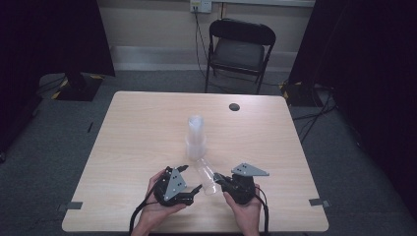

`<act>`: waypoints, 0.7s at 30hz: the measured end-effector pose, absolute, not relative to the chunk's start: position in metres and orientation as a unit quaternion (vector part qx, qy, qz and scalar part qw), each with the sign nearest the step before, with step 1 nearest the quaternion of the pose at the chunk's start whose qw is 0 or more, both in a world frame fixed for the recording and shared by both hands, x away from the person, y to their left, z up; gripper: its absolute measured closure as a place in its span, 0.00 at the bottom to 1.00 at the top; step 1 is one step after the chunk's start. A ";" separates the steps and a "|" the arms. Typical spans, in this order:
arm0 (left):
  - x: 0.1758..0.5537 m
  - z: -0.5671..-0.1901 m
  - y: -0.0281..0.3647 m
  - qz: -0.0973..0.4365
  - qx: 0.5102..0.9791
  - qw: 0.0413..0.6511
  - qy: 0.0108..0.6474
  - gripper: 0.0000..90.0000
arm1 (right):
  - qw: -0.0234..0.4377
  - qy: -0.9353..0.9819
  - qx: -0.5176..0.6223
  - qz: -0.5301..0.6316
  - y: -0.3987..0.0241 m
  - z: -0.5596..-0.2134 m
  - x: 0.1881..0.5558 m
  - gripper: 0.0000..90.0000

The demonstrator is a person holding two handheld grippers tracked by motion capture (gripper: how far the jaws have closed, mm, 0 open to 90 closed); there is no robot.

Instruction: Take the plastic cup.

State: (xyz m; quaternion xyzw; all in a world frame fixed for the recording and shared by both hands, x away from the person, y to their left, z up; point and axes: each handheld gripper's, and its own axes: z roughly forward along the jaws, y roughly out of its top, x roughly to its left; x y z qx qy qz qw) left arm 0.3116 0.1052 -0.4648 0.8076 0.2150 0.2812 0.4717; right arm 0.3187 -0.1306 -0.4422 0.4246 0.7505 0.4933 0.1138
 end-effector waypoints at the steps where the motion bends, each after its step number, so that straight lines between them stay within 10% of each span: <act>1: 0.311 -0.466 0.104 0.284 0.808 0.471 0.212 0.26 | 0.111 0.750 0.423 0.496 -0.130 -0.442 0.319 1.00; 21: 0.303 -0.476 0.092 0.379 0.792 0.455 0.151 0.17 | 0.066 0.780 0.432 0.447 -0.119 -0.434 0.328 1.00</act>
